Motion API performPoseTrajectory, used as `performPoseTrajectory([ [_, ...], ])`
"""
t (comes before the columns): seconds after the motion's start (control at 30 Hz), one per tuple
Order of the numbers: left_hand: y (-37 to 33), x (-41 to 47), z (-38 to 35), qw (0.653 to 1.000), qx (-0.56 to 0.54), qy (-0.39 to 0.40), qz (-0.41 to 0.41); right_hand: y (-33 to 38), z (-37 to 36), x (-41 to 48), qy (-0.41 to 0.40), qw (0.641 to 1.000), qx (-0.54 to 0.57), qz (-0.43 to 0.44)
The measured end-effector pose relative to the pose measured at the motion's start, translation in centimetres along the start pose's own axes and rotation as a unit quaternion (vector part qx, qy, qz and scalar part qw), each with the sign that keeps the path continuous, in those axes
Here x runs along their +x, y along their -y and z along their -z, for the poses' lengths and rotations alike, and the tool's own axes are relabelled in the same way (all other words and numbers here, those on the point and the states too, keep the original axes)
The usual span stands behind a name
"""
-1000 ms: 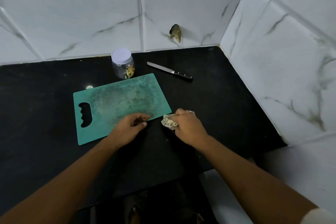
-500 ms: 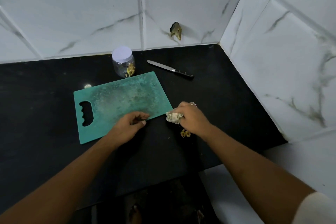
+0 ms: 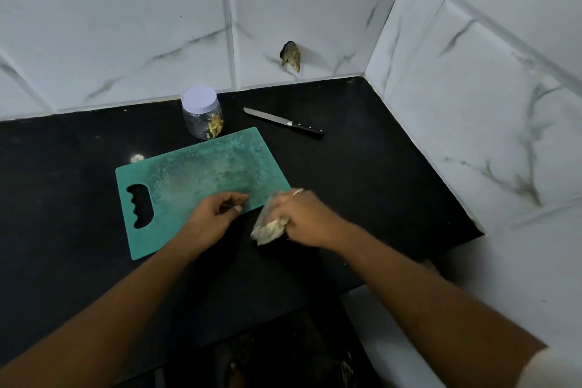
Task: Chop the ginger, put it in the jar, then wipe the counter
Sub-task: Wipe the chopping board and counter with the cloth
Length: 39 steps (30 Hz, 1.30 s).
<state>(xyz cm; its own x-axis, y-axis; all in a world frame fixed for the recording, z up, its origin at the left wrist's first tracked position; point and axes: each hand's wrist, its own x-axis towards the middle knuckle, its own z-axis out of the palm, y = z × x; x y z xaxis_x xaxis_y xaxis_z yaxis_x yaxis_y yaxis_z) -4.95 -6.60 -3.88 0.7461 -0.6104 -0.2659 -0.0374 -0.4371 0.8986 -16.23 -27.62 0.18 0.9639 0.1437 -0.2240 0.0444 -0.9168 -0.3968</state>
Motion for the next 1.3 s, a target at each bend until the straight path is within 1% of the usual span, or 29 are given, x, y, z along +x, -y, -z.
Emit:
performPoseTrajectory([
  [0.07,-0.3,0.5,0.3,1.000,0.006,-0.015,-0.016,1.3,-2.2,-0.1,0.032,0.999,-0.029,0.028],
  [0.17,-0.3,0.7,1.1,0.999,0.017,-0.010,-0.027,-1.9,-1.9,-1.6,0.028,0.999,-0.031,0.030],
  [0.27,0.2,0.2,1.9,0.999,0.019,-0.007,-0.028,-5.7,1.0,-3.9,0.080,0.992,-0.094,-0.009],
  [0.3,0.4,-0.1,2.1,0.999,0.021,-0.008,-0.028,-6.4,1.9,-4.5,0.102,0.988,-0.116,-0.024],
  [0.37,0.8,-0.8,2.6,0.999,0.016,-0.017,-0.024,-7.0,3.5,-4.9,0.118,0.982,-0.133,-0.059],
  [0.43,1.2,-1.4,2.7,0.999,0.008,-0.024,-0.025,-6.2,4.7,-4.1,0.092,0.985,-0.118,-0.089],
  [0.47,1.3,-1.6,2.8,0.999,0.008,-0.027,-0.027,-5.0,4.9,-3.3,0.052,0.990,-0.100,-0.085],
  [0.53,1.4,-1.5,2.8,0.999,0.011,-0.036,-0.029,-1.8,4.0,-1.5,-0.014,0.997,-0.067,-0.033],
  [0.6,1.4,-1.2,2.9,0.998,0.008,-0.044,-0.035,2.2,0.8,-0.1,-0.025,0.997,-0.076,0.020],
  [0.63,1.2,-0.9,2.9,0.998,0.005,-0.046,-0.040,4.1,-1.2,0.3,-0.013,0.996,-0.086,0.028],
  [0.67,1.0,-0.7,2.8,0.998,0.001,-0.045,-0.045,5.5,-3.1,0.4,-0.011,0.995,-0.098,0.028],
  [0.73,0.6,-0.3,2.5,0.998,-0.002,-0.039,-0.049,6.6,-6.0,0.4,-0.046,0.992,-0.115,0.027],
  [0.8,0.5,-0.2,2.3,0.998,0.005,-0.031,-0.047,6.3,-7.1,0.1,-0.058,0.991,-0.124,0.016],
  [0.83,0.6,0.0,2.2,0.998,0.011,-0.027,-0.047,5.9,-7.0,-0.2,-0.049,0.991,-0.121,0.007],
  [0.87,0.6,0.1,2.2,0.998,0.016,-0.023,-0.047,5.6,-6.5,-0.5,-0.040,0.993,-0.110,-0.014],
  [0.9,0.5,0.2,2.2,0.999,0.018,-0.020,-0.044,5.0,-6.2,-1.0,-0.043,0.993,-0.091,-0.054],
  [0.93,0.5,0.4,2.2,0.999,0.018,-0.016,-0.042,4.0,-5.7,-1.6,-0.055,0.990,-0.071,-0.111],
  [0.97,0.5,0.6,2.2,0.999,0.016,-0.014,-0.039,2.6,-5.0,-2.3,-0.070,0.980,-0.052,-0.181],
  [1.03,0.7,0.6,2.2,0.999,0.019,-0.012,-0.034,-1.0,-3.5,-4.2,-0.088,0.948,-0.029,-0.303],
  [1.1,1.0,0.4,2.2,0.999,0.028,-0.008,-0.031,-3.9,-1.8,-5.8,-0.099,0.920,-0.002,-0.379],
  [1.13,1.1,0.3,2.2,0.999,0.034,-0.010,-0.031,-4.4,-1.2,-6.3,-0.105,0.915,-0.001,-0.390],
  [1.2,1.0,0.2,2.2,0.998,0.049,-0.017,-0.040,-3.1,-0.5,-6.6,-0.120,0.922,-0.014,-0.368],
  [1.23,0.9,0.3,2.2,0.997,0.055,-0.022,-0.047,-1.6,-0.8,-6.5,-0.120,0.935,-0.016,-0.334],
  [1.27,0.8,0.4,2.1,0.996,0.066,-0.027,-0.052,0.6,-1.5,-6.4,-0.102,0.952,-0.013,-0.289],
  [1.3,0.7,0.6,1.9,0.994,0.083,-0.031,-0.058,3.1,-2.7,-6.2,-0.068,0.967,-0.012,-0.246],
])
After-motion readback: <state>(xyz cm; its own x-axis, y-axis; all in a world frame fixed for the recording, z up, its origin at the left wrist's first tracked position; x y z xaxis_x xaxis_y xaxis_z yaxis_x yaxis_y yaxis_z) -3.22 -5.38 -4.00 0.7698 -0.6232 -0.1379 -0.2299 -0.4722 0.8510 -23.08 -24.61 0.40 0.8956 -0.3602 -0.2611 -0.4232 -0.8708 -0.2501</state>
